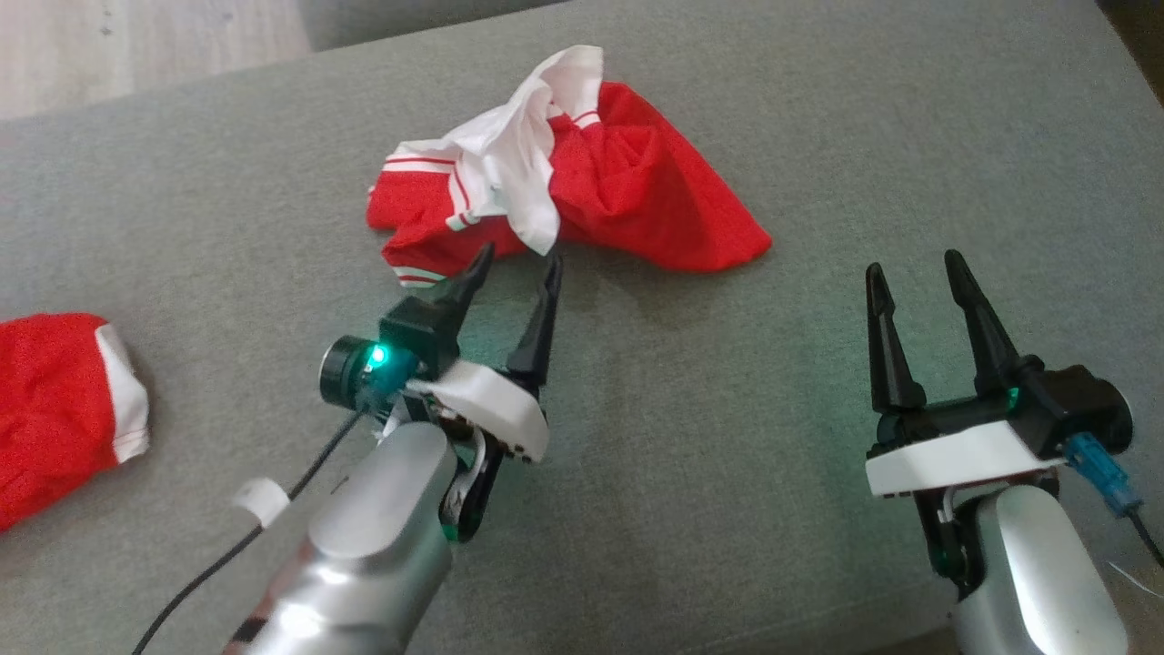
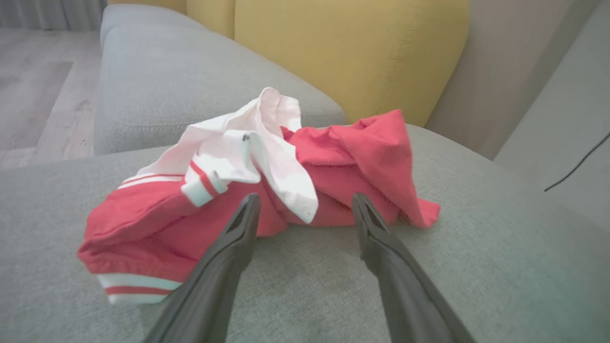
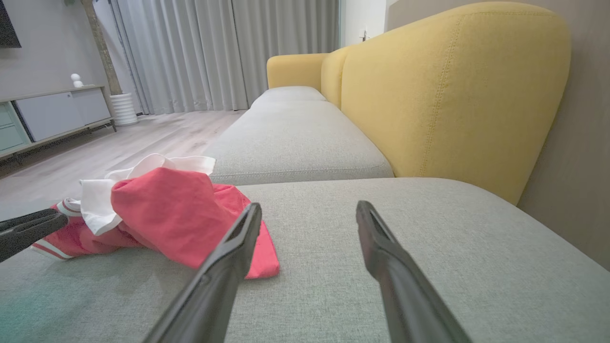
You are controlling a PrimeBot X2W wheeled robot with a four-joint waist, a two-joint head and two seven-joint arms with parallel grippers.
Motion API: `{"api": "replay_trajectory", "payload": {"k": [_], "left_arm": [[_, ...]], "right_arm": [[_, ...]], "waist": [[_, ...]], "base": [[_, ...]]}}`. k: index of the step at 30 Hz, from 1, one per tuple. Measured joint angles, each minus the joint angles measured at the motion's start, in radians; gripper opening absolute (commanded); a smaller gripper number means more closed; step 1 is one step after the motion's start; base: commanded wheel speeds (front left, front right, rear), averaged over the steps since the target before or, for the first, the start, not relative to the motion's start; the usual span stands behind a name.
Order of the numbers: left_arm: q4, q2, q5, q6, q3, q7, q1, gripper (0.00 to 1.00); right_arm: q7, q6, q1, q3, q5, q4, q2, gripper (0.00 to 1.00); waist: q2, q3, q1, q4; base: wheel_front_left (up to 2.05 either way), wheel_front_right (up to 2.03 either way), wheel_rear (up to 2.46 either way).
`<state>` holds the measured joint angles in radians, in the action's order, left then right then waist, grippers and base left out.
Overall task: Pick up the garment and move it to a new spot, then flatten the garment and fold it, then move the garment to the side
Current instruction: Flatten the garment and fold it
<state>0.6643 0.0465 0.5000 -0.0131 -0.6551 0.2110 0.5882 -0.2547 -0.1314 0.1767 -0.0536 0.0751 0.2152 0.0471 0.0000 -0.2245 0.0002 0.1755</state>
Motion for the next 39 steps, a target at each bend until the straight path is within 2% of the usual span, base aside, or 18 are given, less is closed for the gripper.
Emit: {"api": "replay_trajectory", "payload": {"k": [5,8,16,17,18,19,27,33,39], "left_arm": [[0.057,-0.001,0.138,-0.039,-0.039,0.002,0.059,1.0],[0.087,-0.001,0.201,-0.04,-0.068,0.003,0.096,1.0],[0.157,-0.002,0.275,-0.049,-0.134,0.02,0.147,1.0],[0.162,-0.002,0.285,-0.049,-0.142,0.021,0.152,0.48],[0.167,-0.002,0.294,-0.049,-0.153,0.021,0.154,0.16],[0.171,-0.002,0.304,-0.048,-0.162,0.023,0.156,0.0],[0.151,-0.002,0.342,-0.04,-0.179,0.038,0.167,0.0],[-0.001,0.0,0.237,-0.021,-0.041,0.04,0.127,0.0],[-0.168,0.036,0.13,0.006,0.09,0.041,-0.074,0.0]], "right_arm": [[-0.001,0.0,0.003,-0.004,0.003,-0.006,0.0,1.0],[-0.001,0.0,0.003,-0.003,0.005,-0.006,0.0,1.0],[-0.001,0.0,0.004,-0.004,0.013,-0.009,0.0,1.0],[-0.001,0.0,0.004,-0.004,0.013,-0.009,0.0,1.0],[-0.001,0.0,0.004,-0.003,0.013,-0.01,0.0,1.0],[-0.001,0.0,0.004,-0.003,0.013,-0.01,0.0,1.0],[-0.001,0.0,0.004,0.009,0.013,-0.009,0.0,1.0],[-0.001,0.0,0.001,0.027,0.011,-0.003,0.0,1.0],[-0.001,0.0,-0.015,0.037,0.01,0.018,0.0,1.0]], "waist": [[0.0,-0.022,0.0,0.031],[0.0,-0.03,-0.0001,0.042],[0.0,-0.039,-0.0001,0.053],[0.0,-0.039,-0.0002,0.053],[0.0,-0.039,-0.0002,0.053],[0.0,-0.039,-0.0002,0.053],[0.0,-0.023,-0.0002,0.023],[0.0,0.017,-0.0002,-0.012],[0.0,0.07,-0.0003,-0.061]], "base": [[0.0,0.0,0.0],[0.0,0.0,0.0],[0.0,0.0,0.0],[0.0,0.0,0.0],[0.0,0.0,0.0],[0.0,0.0,0.0],[0.0,0.0,0.0],[0.0,0.0,0.0],[0.0,0.0,0.0]]}}
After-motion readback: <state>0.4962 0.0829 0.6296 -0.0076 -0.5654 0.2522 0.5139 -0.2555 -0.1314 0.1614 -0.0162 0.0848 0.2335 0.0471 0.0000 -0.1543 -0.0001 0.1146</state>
